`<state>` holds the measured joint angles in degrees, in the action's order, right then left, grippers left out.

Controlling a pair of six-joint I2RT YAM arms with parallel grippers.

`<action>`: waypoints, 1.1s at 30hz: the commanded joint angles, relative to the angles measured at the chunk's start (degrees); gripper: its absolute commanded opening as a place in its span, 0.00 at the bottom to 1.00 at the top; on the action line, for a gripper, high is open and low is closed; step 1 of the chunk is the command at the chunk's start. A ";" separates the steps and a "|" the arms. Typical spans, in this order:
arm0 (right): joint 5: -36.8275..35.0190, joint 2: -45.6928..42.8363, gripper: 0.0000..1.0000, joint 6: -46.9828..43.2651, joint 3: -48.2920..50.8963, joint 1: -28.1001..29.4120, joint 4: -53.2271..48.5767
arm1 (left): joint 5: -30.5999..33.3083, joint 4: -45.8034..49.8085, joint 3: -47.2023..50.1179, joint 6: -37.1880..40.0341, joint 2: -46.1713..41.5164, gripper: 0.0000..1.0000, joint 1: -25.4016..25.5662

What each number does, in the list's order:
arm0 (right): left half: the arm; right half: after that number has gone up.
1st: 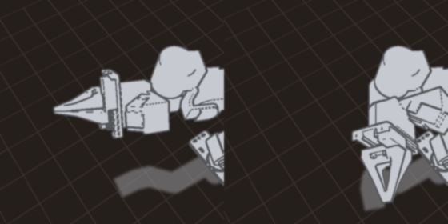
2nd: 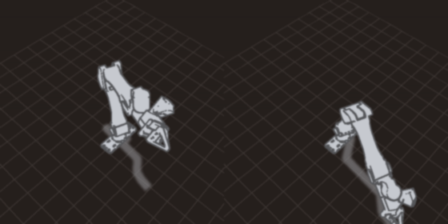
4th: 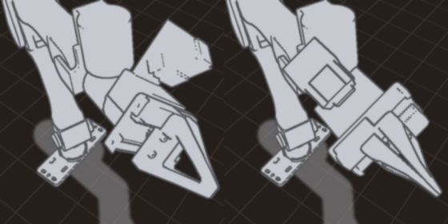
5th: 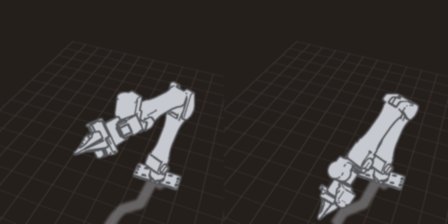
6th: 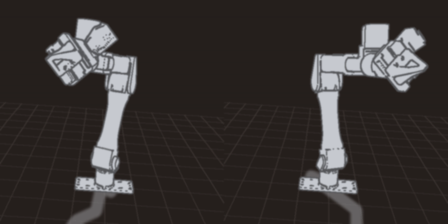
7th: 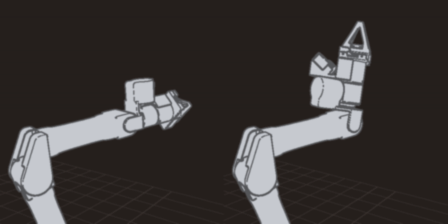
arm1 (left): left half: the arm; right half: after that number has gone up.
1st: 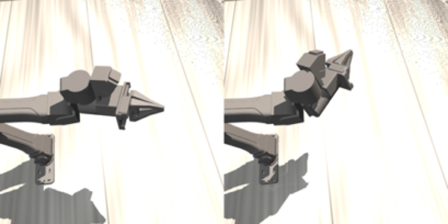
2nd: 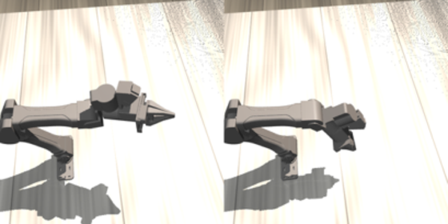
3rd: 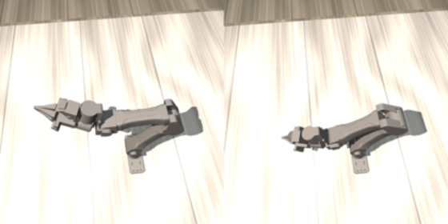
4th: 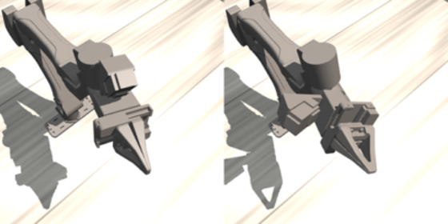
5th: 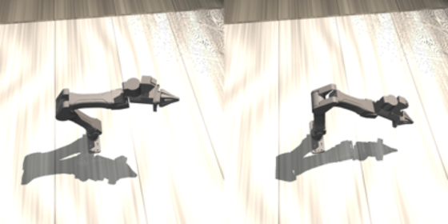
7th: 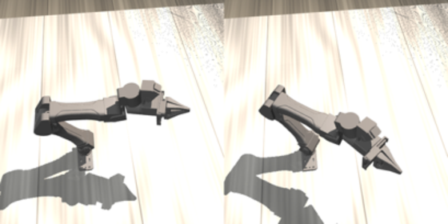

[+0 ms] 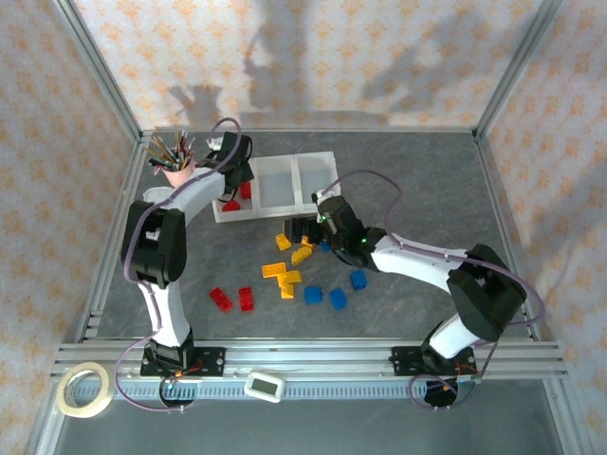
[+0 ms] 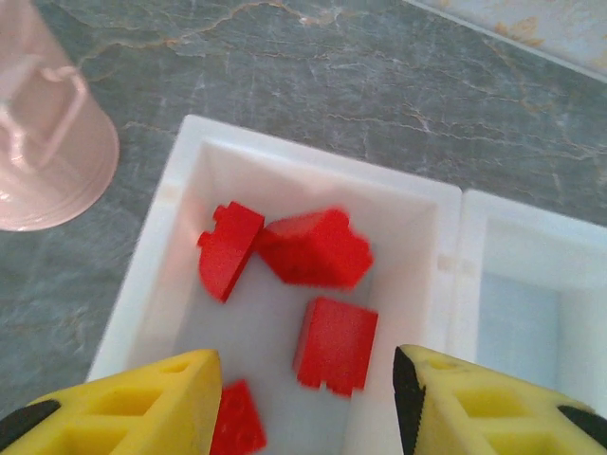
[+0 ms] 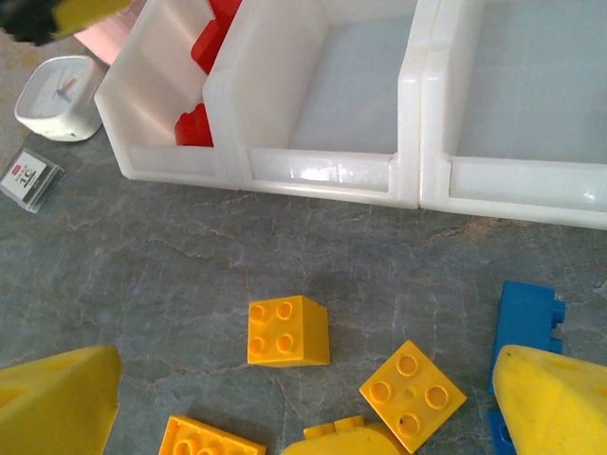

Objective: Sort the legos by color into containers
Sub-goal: Place the lego in the container, then pick up the lego from the middle-left of the table.

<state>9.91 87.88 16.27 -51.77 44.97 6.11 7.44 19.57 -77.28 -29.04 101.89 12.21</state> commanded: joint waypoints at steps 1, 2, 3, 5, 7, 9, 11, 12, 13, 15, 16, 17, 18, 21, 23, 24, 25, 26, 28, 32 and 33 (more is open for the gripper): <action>0.82 -2.92 1.00 -1.87 0.16 0.79 -2.49 | -0.85 1.23 5.35 -0.65 -6.53 0.55 1.69; 0.98 -3.22 1.00 -1.94 0.51 1.03 -2.82 | -0.84 1.53 7.10 -0.86 -8.11 0.55 2.37; 1.26 -3.60 1.00 -1.99 1.08 1.25 -3.02 | -0.68 2.22 9.07 -1.44 -9.95 0.56 3.06; 1.26 -4.28 1.00 -2.08 1.98 2.14 -3.36 | -0.34 2.76 13.32 -1.89 -13.59 0.58 5.27; 0.53 -4.81 1.00 -2.07 2.75 3.36 -3.89 | 0.78 4.01 17.34 -3.60 -17.07 0.59 7.48; 0.27 -5.31 1.00 -1.86 3.82 4.98 -3.91 | 0.78 4.81 21.71 -4.23 -20.75 0.60 9.84; -0.06 -5.57 1.00 -1.78 4.82 6.61 -3.58 | 0.95 6.41 24.94 -7.42 -23.95 0.61 11.88; -0.36 -5.74 1.00 -1.63 5.44 7.35 -3.25 | 1.07 7.14 26.78 -8.43 -25.64 0.61 12.91; -0.44 -5.88 1.00 -1.43 5.97 7.92 -2.96 | 1.24 7.80 28.27 -9.29 -27.14 0.62 13.84; -0.18 -6.27 1.00 -0.24 7.45 8.93 -2.02 | 1.46 9.74 31.33 -11.51 -30.26 0.62 15.65; 0.17 -6.54 1.00 0.21 8.36 9.26 -1.35 | 1.22 10.48 32.62 -12.43 -31.65 0.62 16.36; 0.53 -6.94 1.00 0.81 9.44 9.62 -0.23 | 0.54 11.04 34.11 -13.30 -33.14 0.63 17.14; 0.93 -7.28 1.00 1.27 10.64 10.07 0.95 | 0.00 11.56 35.59 -14.32 -34.34 0.63 18.02; 1.54 -7.96 1.00 2.26 12.78 10.83 2.94 | -2.31 12.11 39.13 -16.88 -37.19 0.63 20.59; 1.33 -8.08 1.00 2.49 13.68 11.80 3.53 | -2.79 13.02 40.67 -18.58 -37.79 0.63 22.61; 0.92 -8.07 1.00 2.74 13.90 12.30 3.65 | -2.76 13.70 41.12 -19.25 -37.81 0.63 23.74; 0.48 -8.14 1.00 3.00 14.16 12.76 3.65 | -2.57 14.29 41.43 -19.82 -37.82 0.63 24.55; -0.01 -8.20 1.00 3.30 14.40 13.27 3.72 | -2.40 14.75 41.99 -20.51 -37.91 0.63 25.39; -0.46 -8.26 1.00 3.86 15.02 13.86 4.13 | -2.54 14.89 43.24 -21.73 -38.09 0.63 26.70; -0.77 -8.18 1.00 4.71 15.60 13.83 5.09 | -3.55 13.86 44.96 -23.20 -37.10 0.62 29.00; -0.82 -8.18 1.00 4.82 15.66 13.92 5.30 | -3.84 13.27 45.27 -23.18 -36.58 0.62 29.59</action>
<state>10.72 81.10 19.75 -36.67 58.72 9.10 4.45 31.73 -33.06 -49.95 64.64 40.56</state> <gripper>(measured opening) 0.998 0.620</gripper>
